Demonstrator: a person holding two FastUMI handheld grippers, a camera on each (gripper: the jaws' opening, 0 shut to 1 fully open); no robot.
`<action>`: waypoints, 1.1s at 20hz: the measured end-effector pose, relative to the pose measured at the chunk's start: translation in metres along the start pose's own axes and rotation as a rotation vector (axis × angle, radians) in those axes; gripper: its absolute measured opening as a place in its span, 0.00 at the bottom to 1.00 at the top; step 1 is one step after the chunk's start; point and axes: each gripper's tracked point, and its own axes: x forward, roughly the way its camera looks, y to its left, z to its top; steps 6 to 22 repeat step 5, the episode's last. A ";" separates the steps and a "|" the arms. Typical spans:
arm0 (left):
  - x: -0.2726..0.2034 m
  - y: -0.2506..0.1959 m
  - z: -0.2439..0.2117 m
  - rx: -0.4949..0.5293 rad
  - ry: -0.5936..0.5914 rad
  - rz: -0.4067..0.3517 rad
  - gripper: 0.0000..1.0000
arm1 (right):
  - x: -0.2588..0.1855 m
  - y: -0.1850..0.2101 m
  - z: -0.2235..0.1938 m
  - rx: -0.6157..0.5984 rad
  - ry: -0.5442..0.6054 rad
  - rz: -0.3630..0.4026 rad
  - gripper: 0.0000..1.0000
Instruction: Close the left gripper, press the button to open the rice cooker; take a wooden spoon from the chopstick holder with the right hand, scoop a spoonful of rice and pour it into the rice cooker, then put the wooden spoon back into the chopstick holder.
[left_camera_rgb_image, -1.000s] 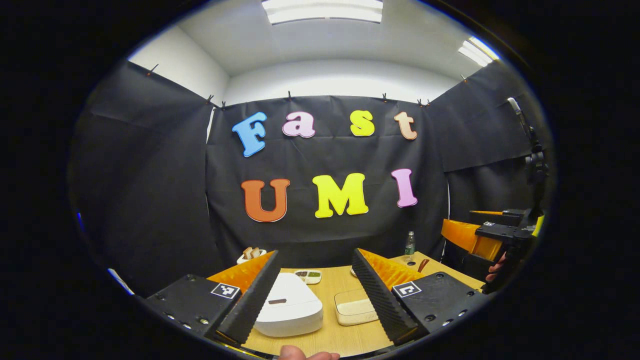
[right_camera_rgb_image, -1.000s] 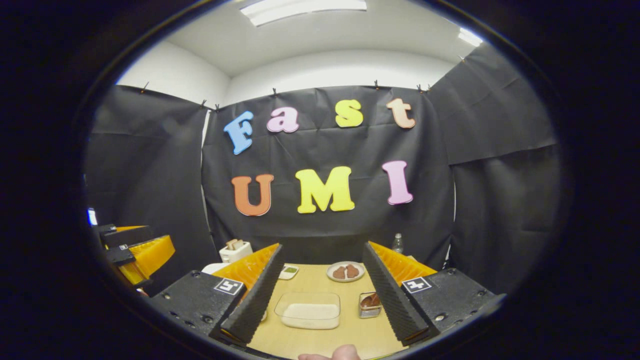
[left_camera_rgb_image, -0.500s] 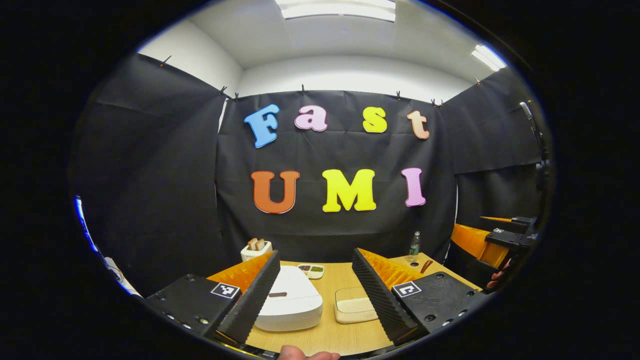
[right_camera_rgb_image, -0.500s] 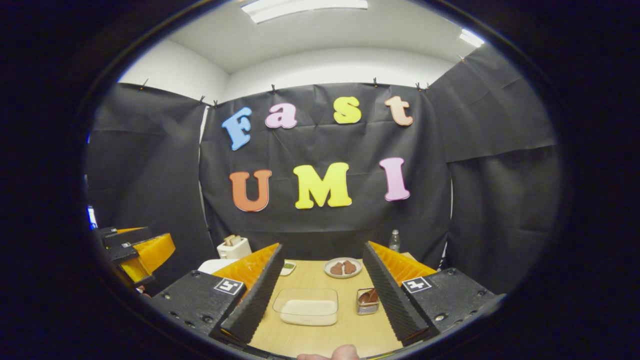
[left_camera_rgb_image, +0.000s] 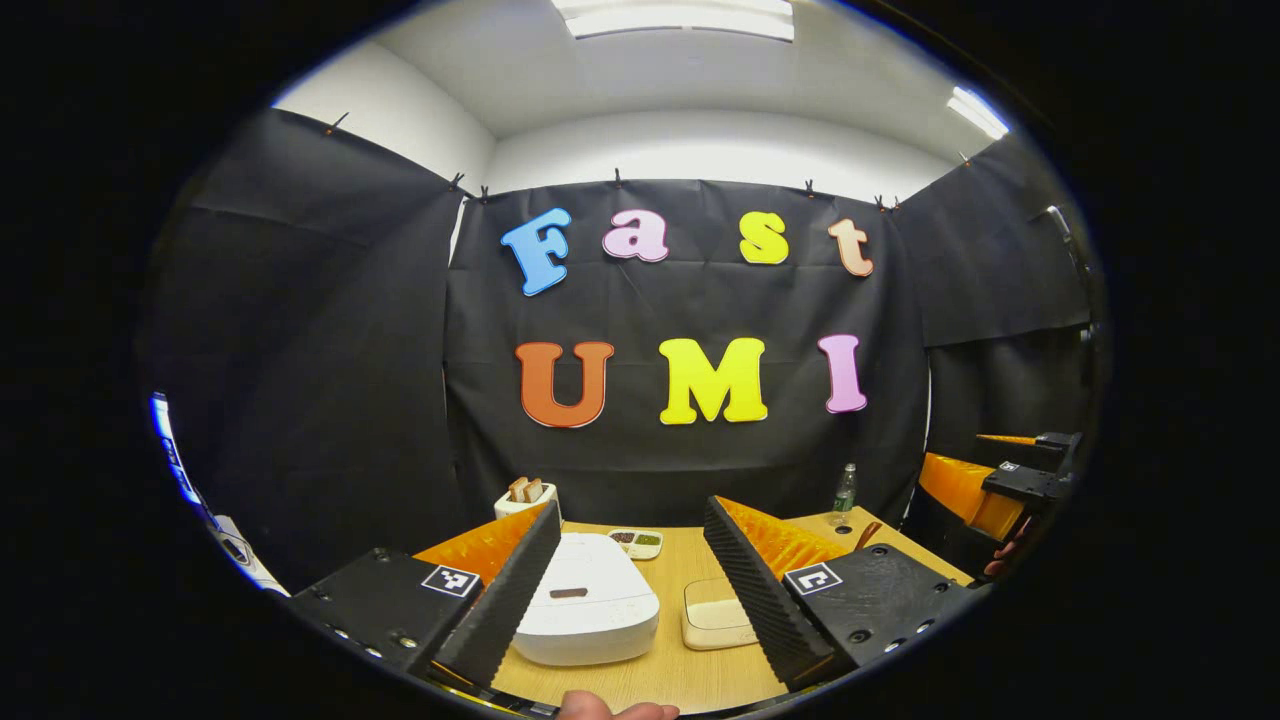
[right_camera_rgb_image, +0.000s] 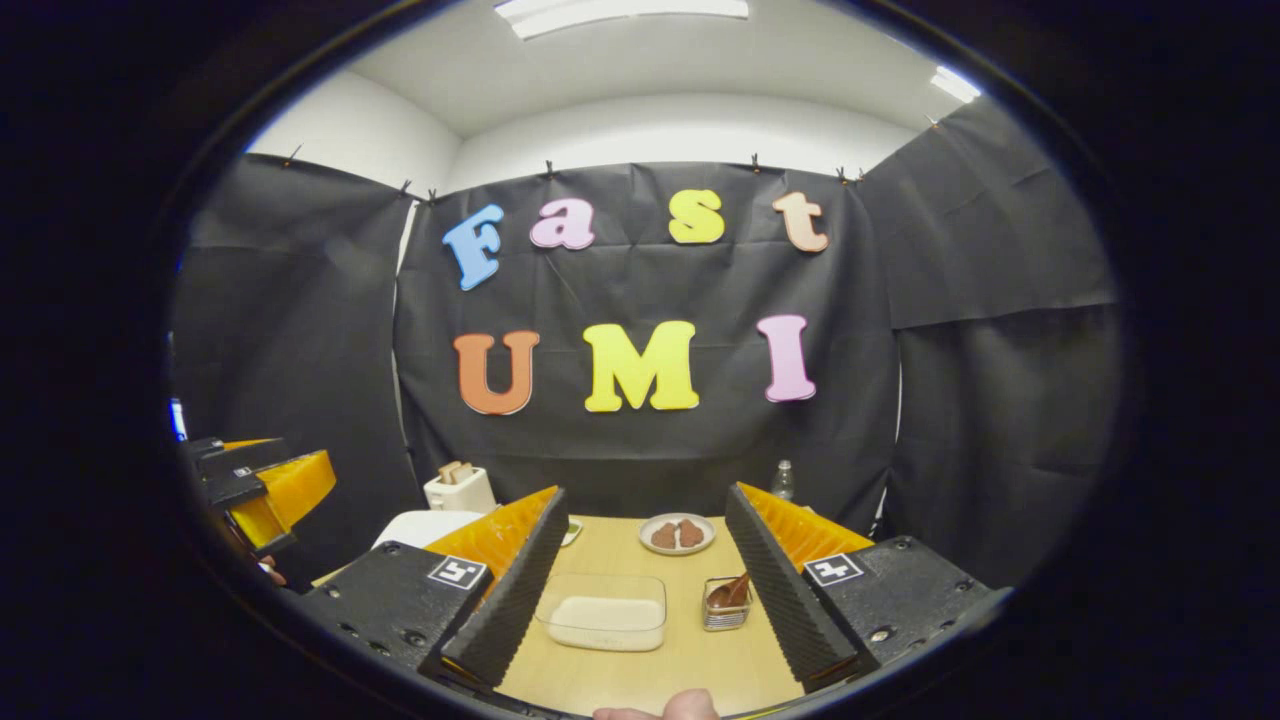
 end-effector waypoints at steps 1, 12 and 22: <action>0.002 0.000 -0.001 0.001 0.000 0.003 0.95 | 0.001 0.000 0.000 0.001 0.002 0.000 0.97; 0.006 0.003 0.000 0.002 0.000 0.020 0.95 | 0.007 -0.008 -0.003 0.004 0.012 -0.019 0.96; 0.006 0.003 0.000 0.002 0.000 0.020 0.95 | 0.007 -0.008 -0.003 0.004 0.012 -0.019 0.96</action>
